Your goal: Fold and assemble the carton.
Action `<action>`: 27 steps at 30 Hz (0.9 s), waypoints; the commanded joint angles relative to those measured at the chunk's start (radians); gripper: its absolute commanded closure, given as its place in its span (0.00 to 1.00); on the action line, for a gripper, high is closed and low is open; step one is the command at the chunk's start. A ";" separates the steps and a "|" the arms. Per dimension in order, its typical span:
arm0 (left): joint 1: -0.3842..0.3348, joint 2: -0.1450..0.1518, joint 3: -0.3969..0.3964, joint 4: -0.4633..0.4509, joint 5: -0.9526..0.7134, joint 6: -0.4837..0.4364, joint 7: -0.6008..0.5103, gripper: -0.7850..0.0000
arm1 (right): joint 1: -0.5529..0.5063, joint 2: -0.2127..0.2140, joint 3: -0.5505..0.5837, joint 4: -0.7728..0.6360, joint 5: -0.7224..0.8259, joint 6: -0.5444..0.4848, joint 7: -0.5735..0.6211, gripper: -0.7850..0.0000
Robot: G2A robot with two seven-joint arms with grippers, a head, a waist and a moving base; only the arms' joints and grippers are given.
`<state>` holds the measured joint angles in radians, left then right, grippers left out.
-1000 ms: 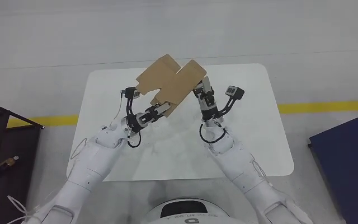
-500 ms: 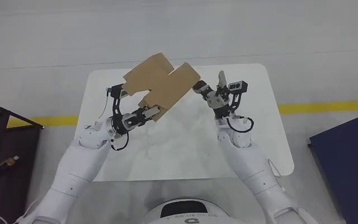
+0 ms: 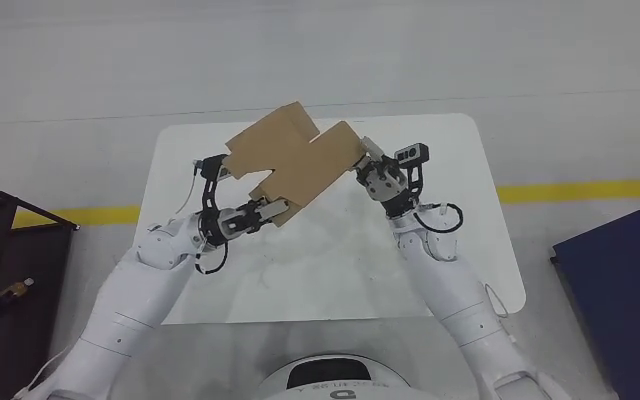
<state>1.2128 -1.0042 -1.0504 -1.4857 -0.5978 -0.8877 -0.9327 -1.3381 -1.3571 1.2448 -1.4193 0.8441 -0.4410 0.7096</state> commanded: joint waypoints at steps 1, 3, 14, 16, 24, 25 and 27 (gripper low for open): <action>-0.003 0.007 0.008 0.005 0.003 -0.004 0.004 1.00 | 0.002 0.001 0.004 0.000 -0.015 -0.002 -0.002 0.92; -0.007 0.012 0.017 0.010 0.003 -0.011 0.011 1.00 | 0.003 0.001 0.006 -0.001 -0.029 -0.002 -0.002 1.00; -0.034 0.032 0.060 0.035 0.000 -0.036 0.036 1.00 | 0.000 0.005 0.027 -0.012 -0.119 -0.055 -0.029 1.00; -0.038 0.036 0.064 0.041 -0.005 -0.037 0.037 1.00 | -0.001 0.005 0.032 -0.012 -0.133 -0.072 -0.044 1.00; -0.049 0.047 0.069 0.054 -0.019 -0.041 0.041 0.00 | -0.014 0.009 0.042 -0.037 -0.184 -0.108 -0.032 1.00; -0.050 0.048 0.070 0.055 -0.017 -0.041 0.041 0.00 | -0.016 0.009 0.042 -0.040 -0.186 -0.108 -0.026 1.00; -0.053 0.051 0.072 0.060 -0.017 -0.043 0.043 0.00 | -0.020 0.011 0.042 -0.050 -0.191 -0.107 -0.008 1.00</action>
<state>1.1613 -0.9544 -0.9792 -1.4285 -0.6152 -0.9298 -0.8904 -1.3566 -1.3468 1.2869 -1.4654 0.6544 -0.5484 0.6946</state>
